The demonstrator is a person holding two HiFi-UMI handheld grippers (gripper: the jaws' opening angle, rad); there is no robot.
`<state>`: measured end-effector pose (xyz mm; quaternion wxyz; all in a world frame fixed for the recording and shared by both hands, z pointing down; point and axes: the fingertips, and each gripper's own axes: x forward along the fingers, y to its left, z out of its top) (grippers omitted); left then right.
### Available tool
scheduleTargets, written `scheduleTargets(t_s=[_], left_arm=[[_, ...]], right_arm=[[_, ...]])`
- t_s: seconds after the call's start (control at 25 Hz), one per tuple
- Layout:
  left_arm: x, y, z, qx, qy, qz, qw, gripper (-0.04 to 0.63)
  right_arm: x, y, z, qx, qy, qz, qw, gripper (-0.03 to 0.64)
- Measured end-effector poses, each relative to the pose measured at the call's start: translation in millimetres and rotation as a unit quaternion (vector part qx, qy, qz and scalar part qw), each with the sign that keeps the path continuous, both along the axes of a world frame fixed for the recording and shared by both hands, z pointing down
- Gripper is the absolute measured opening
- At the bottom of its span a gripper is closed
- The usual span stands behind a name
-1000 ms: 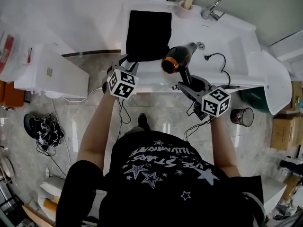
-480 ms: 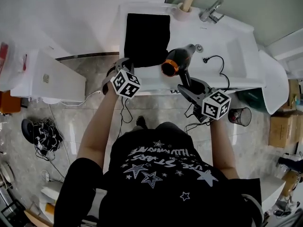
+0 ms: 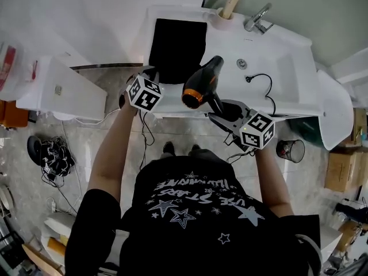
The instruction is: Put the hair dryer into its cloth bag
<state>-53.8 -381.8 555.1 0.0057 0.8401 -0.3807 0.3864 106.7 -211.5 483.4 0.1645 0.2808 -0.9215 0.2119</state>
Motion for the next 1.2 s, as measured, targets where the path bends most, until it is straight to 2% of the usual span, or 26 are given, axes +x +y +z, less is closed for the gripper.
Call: scheduleTargets(t_s=[0.24,0.6,1.04,1.2], left_arm=[[8.5,-4.3,-17.1,-0.011,0.013,-0.011,0.9998,0.018],[16.1,-13.9,-31.3,-0.008,0.013,-0.014,0.9998,0.02],[6.5,-14.1,-31.0,-0.02,0.019,-0.006,0.9996,0.02],[3.9,-13.9,-28.5,-0.026,0.024,-0.004,0.9994,0.02]], right_arm=[[-19.0,25.1,10.2,0.002,0.018,-0.079,0.997,0.199],[-54.5,47.6,26.4,-0.011,0.024,-0.179,0.984,0.199],[-68.0,19.3,47.9,-0.038,0.039,-0.217,0.975,0.199],[-67.1,5.7,55.6,-0.046,0.063,-0.237,0.968,0.199]])
